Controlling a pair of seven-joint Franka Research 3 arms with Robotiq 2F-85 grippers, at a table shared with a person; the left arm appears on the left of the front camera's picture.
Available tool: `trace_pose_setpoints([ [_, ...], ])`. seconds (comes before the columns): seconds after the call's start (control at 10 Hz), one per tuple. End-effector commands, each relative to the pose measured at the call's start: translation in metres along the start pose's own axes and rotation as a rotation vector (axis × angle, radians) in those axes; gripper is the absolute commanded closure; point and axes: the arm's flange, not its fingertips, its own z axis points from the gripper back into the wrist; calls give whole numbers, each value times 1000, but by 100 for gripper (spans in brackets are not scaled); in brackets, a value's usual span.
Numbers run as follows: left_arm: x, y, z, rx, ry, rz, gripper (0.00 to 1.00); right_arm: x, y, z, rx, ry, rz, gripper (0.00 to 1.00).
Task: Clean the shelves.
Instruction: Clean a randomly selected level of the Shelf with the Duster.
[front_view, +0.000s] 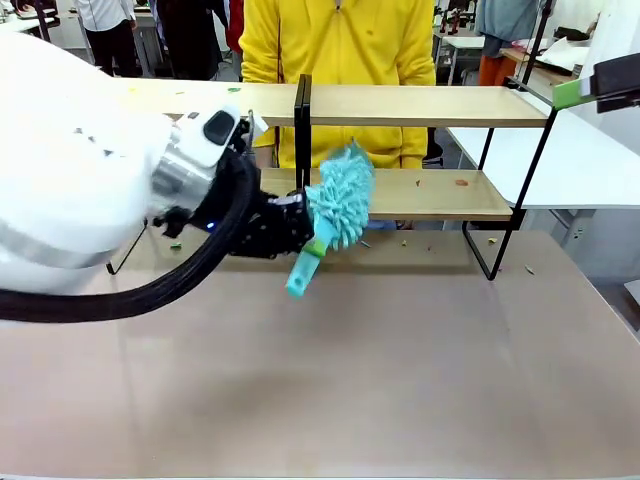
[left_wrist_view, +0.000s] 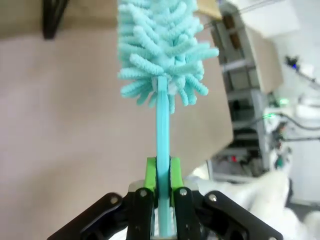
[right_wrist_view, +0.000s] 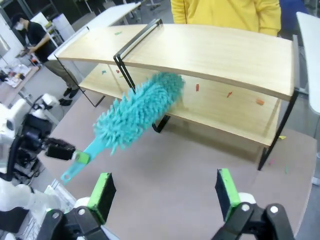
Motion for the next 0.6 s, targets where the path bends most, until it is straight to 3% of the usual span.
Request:
trace_pose_setpoints([
  [0.0, 32, -16, -24, 58, -181, 35, 88, 0, 0, 0, 6, 2, -3, 0],
  [0.5, 83, -20, -91, 170, -102, 107, 88, 0, 0, 0, 6, 2, -3, 0],
])
